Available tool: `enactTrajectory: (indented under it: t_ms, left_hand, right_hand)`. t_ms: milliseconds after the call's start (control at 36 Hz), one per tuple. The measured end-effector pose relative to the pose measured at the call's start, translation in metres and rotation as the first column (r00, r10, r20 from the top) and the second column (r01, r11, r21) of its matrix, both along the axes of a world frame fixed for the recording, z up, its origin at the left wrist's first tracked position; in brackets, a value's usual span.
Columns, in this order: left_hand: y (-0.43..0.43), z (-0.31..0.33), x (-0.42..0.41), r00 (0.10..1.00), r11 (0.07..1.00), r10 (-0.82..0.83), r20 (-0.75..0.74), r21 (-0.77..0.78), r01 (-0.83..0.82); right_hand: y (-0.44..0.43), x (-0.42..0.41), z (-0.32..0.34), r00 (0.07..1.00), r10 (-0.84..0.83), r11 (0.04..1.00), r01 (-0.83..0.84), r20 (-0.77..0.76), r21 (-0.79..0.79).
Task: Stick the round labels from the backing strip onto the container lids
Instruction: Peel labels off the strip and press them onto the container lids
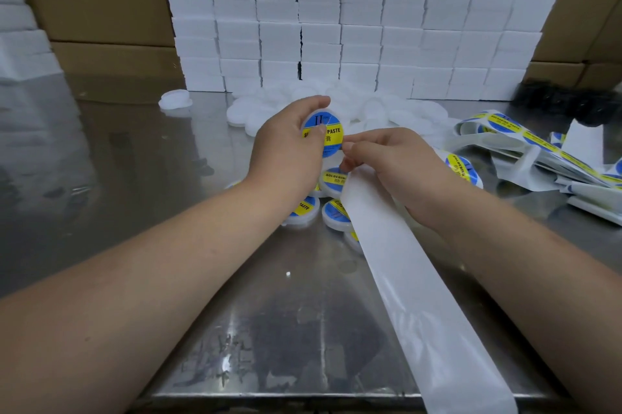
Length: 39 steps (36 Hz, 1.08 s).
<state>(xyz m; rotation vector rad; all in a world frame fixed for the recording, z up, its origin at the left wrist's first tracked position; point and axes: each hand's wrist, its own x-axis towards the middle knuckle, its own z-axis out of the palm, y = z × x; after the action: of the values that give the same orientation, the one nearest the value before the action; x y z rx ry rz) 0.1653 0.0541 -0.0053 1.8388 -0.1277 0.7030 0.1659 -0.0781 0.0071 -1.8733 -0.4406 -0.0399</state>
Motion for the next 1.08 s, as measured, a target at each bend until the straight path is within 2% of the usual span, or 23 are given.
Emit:
enactTrajectory:
  t_ms: [167, 333, 417, 556, 667, 778, 1083]
  left_hand:
    - [-0.002, 0.000, 0.002, 0.995, 0.996, 0.084, 0.058, 0.039, -0.086]
    - [0.012, 0.009, 0.001, 0.985, 0.983, 0.172, 0.023, -0.066, -0.170]
    - [0.010, 0.009, -0.001, 0.994, 0.992, 0.106, 0.019, -0.064, -0.105]
    - [-0.006, 0.007, -0.004, 0.999, 0.999, -0.037, 0.011, -0.026, 0.037]
    - [-0.006, 0.004, -0.006, 0.996, 0.996, -0.089, -0.011, 0.023, 0.089]
    - [-0.006, 0.001, -0.006, 0.994, 0.990, -0.109, -0.013, 0.086, 0.110]
    - [-0.006, 0.000, -0.005, 0.992, 0.985, -0.121, -0.020, 0.122, 0.122]
  right_hand:
    - [0.002, -0.001, 0.001, 0.999, -0.044, 0.999, 0.044, 0.023, 0.025]
    - [-0.008, 0.002, 0.005, 0.970, -0.234, 0.970, 0.229, 0.060, 0.080]
    - [-0.010, 0.004, 0.005, 0.968, -0.237, 0.970, 0.230, 0.088, 0.084]
    - [-0.003, 0.001, 0.000, 0.977, -0.129, 0.992, 0.130, 0.172, 0.007]
    - [-0.004, 0.004, -0.001, 0.960, -0.136, 0.986, 0.155, 0.246, -0.058]
    - [-0.007, 0.007, -0.002, 0.946, -0.161, 0.977, 0.194, 0.280, -0.094]
    - [-0.007, 0.005, -0.002, 0.930, -0.204, 0.962, 0.248, 0.305, -0.111]
